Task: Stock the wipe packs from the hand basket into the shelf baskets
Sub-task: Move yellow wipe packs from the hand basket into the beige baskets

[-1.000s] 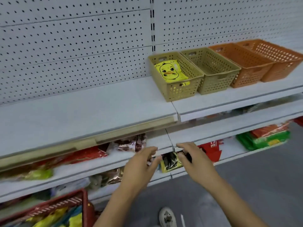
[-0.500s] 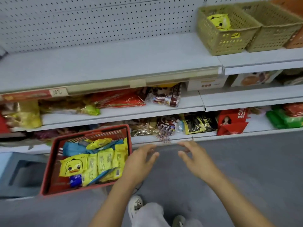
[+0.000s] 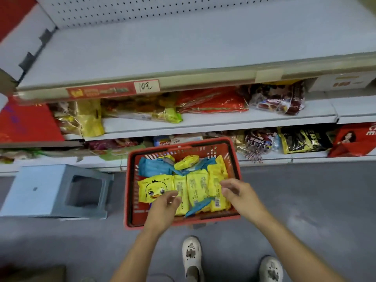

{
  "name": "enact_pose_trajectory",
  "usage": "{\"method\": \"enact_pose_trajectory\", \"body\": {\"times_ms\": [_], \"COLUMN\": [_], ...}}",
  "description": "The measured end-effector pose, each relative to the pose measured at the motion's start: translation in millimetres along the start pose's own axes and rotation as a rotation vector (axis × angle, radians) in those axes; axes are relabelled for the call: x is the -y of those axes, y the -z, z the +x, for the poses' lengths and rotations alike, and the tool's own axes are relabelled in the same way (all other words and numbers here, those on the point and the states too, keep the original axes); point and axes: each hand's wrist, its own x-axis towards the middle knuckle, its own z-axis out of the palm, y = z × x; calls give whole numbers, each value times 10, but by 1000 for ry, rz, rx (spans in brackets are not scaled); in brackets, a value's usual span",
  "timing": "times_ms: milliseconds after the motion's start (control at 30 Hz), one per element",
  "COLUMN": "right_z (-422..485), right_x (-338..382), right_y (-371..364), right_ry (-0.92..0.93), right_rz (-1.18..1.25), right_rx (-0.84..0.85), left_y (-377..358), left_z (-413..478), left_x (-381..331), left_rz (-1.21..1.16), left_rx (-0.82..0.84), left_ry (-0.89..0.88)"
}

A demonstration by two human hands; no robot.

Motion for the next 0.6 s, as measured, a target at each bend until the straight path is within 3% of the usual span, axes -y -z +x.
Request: {"method": "enact_pose_trajectory", "body": {"times_ms": [167, 467, 600], "right_z": [587, 1349, 1517], "right_x": [-91, -212, -299], "right_y": [-550, -883, -992], "right_ry": [-135, -294, -341], "right_rz": [-65, -384, -398], "right_rx": [57, 120, 98], "left_y": [323, 284, 274], "left_z": [665, 1436, 1518], "left_x": [572, 907, 967], "left_rz": [155, 794, 1029], "left_rx": [-20, 104, -19], "left_ry": [85, -73, -209]}}
